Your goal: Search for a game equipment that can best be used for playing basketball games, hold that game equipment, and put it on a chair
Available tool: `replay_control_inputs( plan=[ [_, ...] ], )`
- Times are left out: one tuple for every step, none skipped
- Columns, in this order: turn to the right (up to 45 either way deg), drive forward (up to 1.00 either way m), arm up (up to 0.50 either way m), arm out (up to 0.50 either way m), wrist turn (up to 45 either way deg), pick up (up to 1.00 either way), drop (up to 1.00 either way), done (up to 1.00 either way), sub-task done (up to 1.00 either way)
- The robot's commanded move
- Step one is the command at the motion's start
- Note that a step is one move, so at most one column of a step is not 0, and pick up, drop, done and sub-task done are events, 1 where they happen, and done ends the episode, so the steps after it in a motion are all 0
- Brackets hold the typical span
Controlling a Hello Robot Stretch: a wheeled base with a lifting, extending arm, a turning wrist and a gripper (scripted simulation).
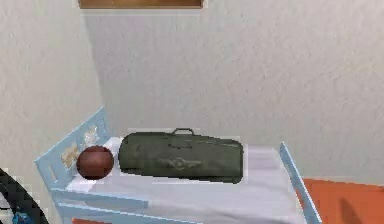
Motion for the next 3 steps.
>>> replay_control_inputs(
  plan=[
    [0.0,0.5,0.0,0.0,0.0,0.0,0.0,0.0,0.0],
    [-45.0,0.0,0.0,0.0,0.0,0.0,0.0,0.0,0.0],
    [-45.0,0.0,0.0,0.0,0.0,0.0,0.0,0.0,0.0]
  ],
)
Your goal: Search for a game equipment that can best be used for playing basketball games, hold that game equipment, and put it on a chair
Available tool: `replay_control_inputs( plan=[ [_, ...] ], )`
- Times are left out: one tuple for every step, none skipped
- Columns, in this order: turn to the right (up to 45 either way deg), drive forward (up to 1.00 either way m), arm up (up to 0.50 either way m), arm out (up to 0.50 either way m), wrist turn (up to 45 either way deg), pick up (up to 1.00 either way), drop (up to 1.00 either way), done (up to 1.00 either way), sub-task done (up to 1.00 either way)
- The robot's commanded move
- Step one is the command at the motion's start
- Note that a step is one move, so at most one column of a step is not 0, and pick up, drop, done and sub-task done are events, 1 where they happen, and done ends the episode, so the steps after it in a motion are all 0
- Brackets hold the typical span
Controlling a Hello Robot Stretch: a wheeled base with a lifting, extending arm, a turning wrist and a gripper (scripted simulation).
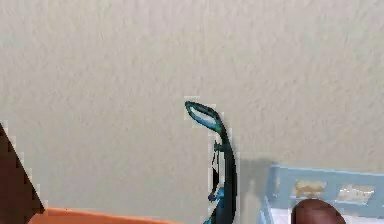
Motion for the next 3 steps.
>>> replay_control_inputs(
  plan=[
    [-42.0,0.0,0.0,0.0,0.0,0.0,0.0,0.0,0.0],
    [0.0,0.0,0.5,0.0,0.0,0.0,0.0,0.0,0.0],
    [0.0,0.0,0.08,0.0,0.0,0.0,0.0,0.0,0.0]
  ],
)
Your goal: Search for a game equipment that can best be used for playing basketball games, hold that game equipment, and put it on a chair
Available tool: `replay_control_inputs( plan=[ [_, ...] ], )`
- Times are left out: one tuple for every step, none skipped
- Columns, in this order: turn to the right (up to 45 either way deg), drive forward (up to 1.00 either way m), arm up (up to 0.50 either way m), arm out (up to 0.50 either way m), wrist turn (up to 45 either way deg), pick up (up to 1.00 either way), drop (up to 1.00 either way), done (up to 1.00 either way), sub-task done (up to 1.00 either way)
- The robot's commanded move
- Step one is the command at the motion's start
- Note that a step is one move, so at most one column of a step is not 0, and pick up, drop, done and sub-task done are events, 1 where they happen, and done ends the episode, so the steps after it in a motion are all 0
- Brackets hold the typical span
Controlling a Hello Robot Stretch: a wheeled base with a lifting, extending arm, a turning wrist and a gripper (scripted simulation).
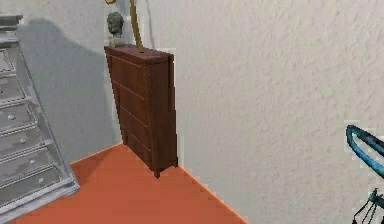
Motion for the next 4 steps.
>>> replay_control_inputs(
  plan=[
    [0.0,0.0,0.0,0.5,0.0,0.0,0.0,0.0,0.0],
    [0.0,0.0,0.0,0.0,45.0,0.0,0.0,0.0,0.0],
    [0.0,0.0,0.0,0.0,45.0,0.0,0.0,0.0,0.0],
    [0.0,0.0,0.0,0.0,45.0,0.0,0.0,0.0,0.0]
  ],
)
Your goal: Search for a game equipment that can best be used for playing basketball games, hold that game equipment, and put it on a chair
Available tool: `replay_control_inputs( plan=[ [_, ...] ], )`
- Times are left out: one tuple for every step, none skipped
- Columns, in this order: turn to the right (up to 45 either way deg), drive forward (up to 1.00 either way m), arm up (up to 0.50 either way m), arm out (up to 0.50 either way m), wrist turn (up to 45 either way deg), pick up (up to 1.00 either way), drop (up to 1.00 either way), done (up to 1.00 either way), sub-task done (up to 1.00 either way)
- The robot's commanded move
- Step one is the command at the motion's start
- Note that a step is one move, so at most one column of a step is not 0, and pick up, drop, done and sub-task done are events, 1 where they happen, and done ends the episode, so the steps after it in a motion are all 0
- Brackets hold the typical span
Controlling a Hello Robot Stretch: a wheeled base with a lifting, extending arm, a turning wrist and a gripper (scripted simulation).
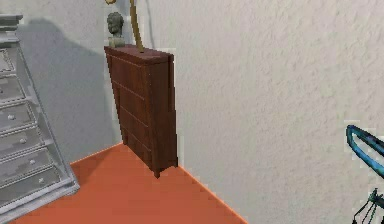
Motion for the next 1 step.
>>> replay_control_inputs(
  plan=[
    [0.0,0.0,0.0,0.0,12.0,0.0,0.0,0.0,0.0]
  ],
)
